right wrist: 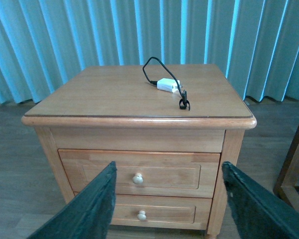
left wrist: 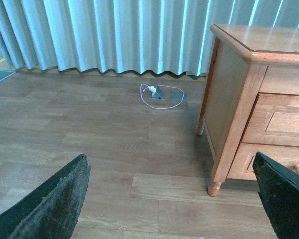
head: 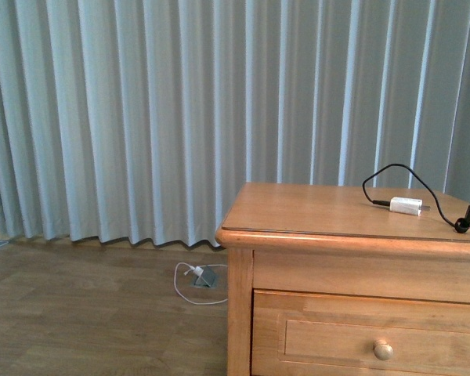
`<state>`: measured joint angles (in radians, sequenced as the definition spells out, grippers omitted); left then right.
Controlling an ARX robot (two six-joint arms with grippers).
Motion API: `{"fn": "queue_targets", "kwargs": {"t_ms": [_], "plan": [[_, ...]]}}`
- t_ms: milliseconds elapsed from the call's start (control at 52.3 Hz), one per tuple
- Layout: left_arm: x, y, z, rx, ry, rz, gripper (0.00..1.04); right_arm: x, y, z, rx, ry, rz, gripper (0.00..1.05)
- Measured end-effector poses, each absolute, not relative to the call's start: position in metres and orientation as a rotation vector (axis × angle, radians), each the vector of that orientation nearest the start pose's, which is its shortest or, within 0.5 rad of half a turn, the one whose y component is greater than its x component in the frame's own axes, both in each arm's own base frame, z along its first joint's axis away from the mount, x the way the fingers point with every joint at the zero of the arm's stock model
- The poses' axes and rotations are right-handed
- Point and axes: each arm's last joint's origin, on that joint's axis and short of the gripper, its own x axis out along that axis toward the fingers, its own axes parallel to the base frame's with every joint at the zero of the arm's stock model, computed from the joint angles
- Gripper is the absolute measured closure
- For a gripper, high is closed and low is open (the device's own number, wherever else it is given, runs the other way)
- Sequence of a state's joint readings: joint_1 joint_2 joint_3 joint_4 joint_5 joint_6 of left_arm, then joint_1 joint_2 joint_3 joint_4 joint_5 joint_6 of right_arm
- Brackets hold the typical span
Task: Place pink marker in drawer with both arms
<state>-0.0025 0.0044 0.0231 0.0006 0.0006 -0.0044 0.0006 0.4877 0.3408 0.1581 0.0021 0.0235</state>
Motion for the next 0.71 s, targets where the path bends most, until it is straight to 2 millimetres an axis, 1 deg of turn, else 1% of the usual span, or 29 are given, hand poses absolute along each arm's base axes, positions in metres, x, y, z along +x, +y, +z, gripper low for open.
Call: {"fn": "queue_targets", "kwargs": {"t_ms": [153,287,535,707], "plan": [[0.097,0.0,0.171,-0.004,-0.019,-0.003,0.06,0.129,0.0,0.226,0.01,0.012,0.0,0.78],[0.097,0.0,0.171,-0.004,-0.019,-0.003,0.06,0.124,0.0,0.213,0.007,0.005,0.0,1.03],[0.097,0.0,0.171,-0.004,-0.019,-0.003,0.06,0.117,0.0,0.194,0.004,0.002,0.0,1.03],[0.097,0.0,0.171,-0.004,-0.019,-0.003,0.06,0.113,0.0,0.186,0.004,0.001,0.0,1.03]]}}
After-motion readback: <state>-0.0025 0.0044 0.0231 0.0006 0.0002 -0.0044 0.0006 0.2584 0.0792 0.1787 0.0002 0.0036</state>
